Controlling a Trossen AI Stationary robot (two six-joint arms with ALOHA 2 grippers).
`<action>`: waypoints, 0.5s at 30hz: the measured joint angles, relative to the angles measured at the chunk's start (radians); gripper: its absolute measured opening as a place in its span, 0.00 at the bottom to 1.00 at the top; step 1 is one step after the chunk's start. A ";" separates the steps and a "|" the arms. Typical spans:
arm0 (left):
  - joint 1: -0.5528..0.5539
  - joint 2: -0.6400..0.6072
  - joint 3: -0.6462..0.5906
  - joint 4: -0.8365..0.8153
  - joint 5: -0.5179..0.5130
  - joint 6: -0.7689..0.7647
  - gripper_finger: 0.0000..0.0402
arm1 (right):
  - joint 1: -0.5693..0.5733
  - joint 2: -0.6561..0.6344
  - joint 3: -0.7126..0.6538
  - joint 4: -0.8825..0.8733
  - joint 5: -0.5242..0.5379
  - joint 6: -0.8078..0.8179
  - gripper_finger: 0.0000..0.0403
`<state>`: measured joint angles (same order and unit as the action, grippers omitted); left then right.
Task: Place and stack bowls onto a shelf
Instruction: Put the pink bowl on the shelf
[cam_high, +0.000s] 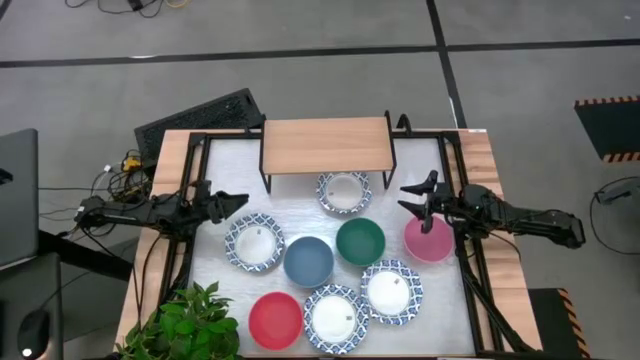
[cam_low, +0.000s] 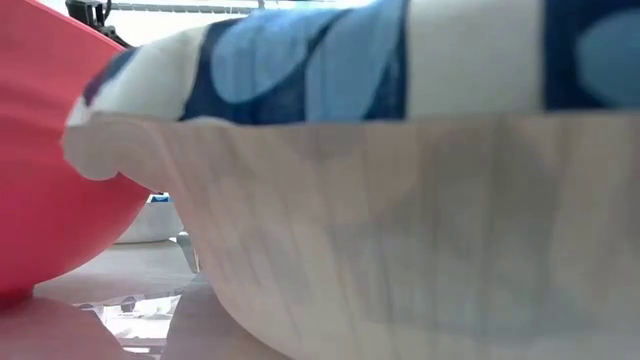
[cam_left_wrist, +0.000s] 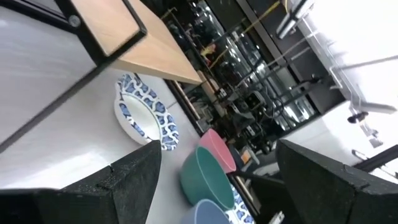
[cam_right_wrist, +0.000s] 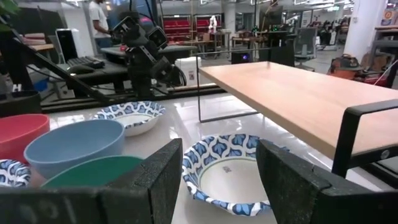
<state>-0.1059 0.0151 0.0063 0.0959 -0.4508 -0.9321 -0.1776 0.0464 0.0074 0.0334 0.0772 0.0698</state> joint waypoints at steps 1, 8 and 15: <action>0.000 0.000 0.000 0.000 -0.009 -0.002 0.75 | 0.002 0.000 0.000 0.000 0.000 0.034 0.57; 0.000 0.000 0.000 -0.004 -0.057 0.011 0.75 | 0.021 0.000 0.000 0.006 0.000 0.488 0.57; 0.000 0.000 0.000 -0.003 -0.085 0.026 0.75 | 0.015 0.000 0.000 0.007 0.003 0.819 0.57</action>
<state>-0.1055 0.0151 0.0063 0.0925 -0.5358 -0.9059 -0.1625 0.0463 0.0074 0.0402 0.0803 0.8890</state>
